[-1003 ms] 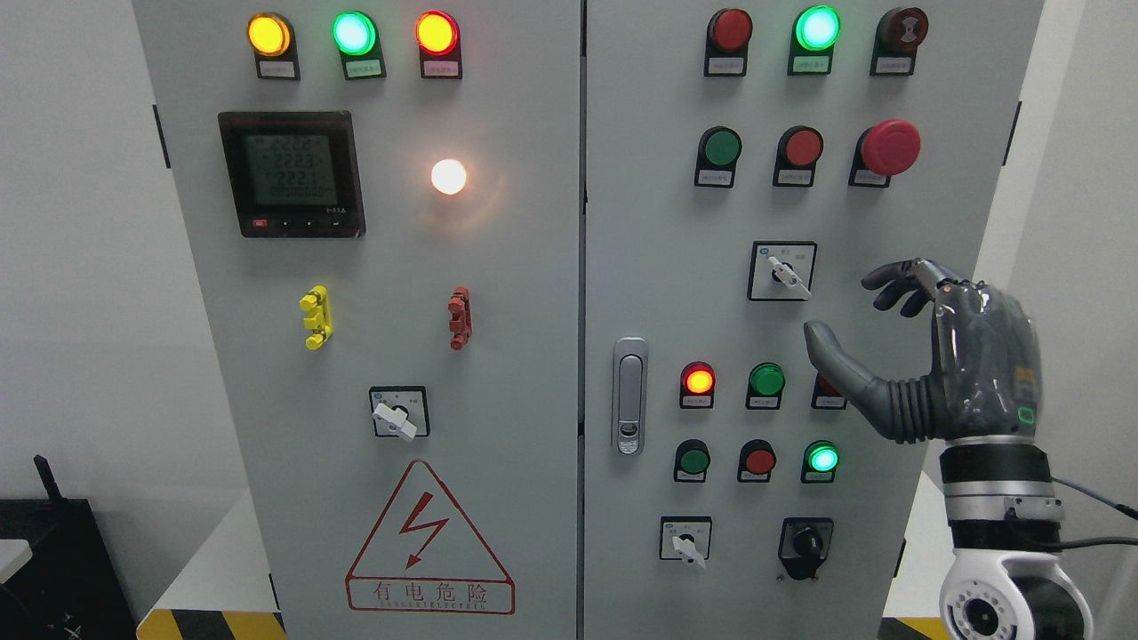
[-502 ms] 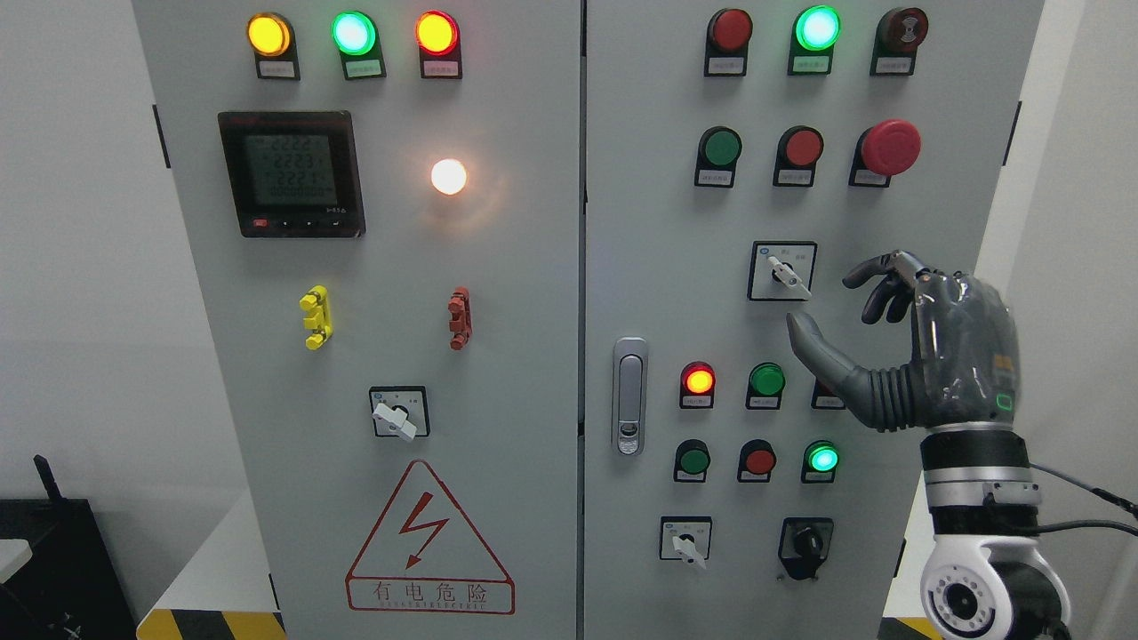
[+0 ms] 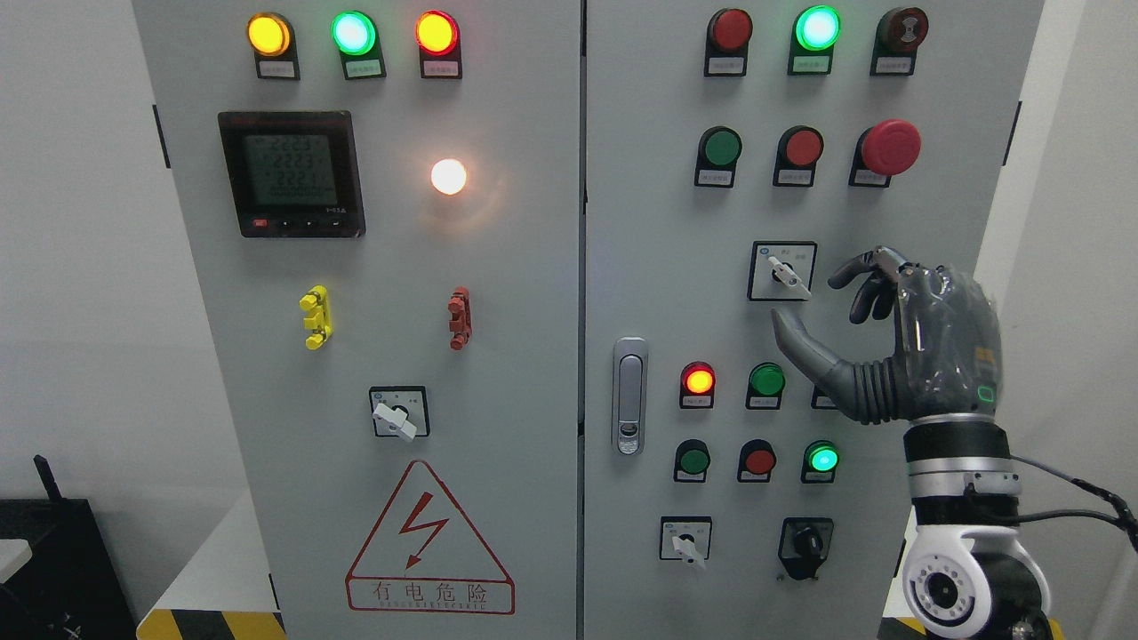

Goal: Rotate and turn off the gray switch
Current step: 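Close the right hand's fingers around the gray switch knob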

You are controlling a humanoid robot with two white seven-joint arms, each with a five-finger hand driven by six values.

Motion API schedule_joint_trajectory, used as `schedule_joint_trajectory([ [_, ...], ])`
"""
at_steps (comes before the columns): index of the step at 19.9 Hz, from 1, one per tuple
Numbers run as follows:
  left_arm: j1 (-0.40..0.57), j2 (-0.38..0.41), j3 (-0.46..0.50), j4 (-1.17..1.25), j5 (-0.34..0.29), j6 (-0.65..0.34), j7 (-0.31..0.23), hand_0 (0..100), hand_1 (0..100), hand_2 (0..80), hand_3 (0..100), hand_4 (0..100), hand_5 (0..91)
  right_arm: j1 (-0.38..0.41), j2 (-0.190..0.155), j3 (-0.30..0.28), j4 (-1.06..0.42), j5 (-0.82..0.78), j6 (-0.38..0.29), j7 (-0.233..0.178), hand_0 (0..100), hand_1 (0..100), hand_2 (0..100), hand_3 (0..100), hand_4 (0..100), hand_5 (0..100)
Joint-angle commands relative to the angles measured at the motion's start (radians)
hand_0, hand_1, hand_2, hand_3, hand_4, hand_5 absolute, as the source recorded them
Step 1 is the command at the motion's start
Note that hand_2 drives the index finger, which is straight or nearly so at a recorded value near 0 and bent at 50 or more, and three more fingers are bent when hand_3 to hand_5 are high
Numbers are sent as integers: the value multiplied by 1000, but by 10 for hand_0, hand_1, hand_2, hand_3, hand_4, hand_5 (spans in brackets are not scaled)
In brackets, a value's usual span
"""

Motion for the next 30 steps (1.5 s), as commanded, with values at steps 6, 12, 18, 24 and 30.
schedule_joint_trajectory([
  [6,0,0,-2,14,0,0,0,120,389,0,0,0,0,-29,14,21,18,3,12,6,45,408,553,832,848,995],
  [12,0,0,-2,14,0,0,0,120,389,0,0,0,0,-35,14,21,22,3,14,8,70,407,563,832,848,995],
  [18,0,0,-2,14,0,0,0,120,389,0,0,0,0,-46,17,31,30,5,20,9,72,399,596,832,848,995],
  [24,0,0,-2,14,0,0,0,120,389,0,0,0,0,-54,17,35,41,8,31,9,68,397,616,835,848,995],
  [30,0,0,-2,14,0,0,0,120,389,0,0,0,0,-61,17,35,51,18,32,9,70,404,620,837,849,995],
])
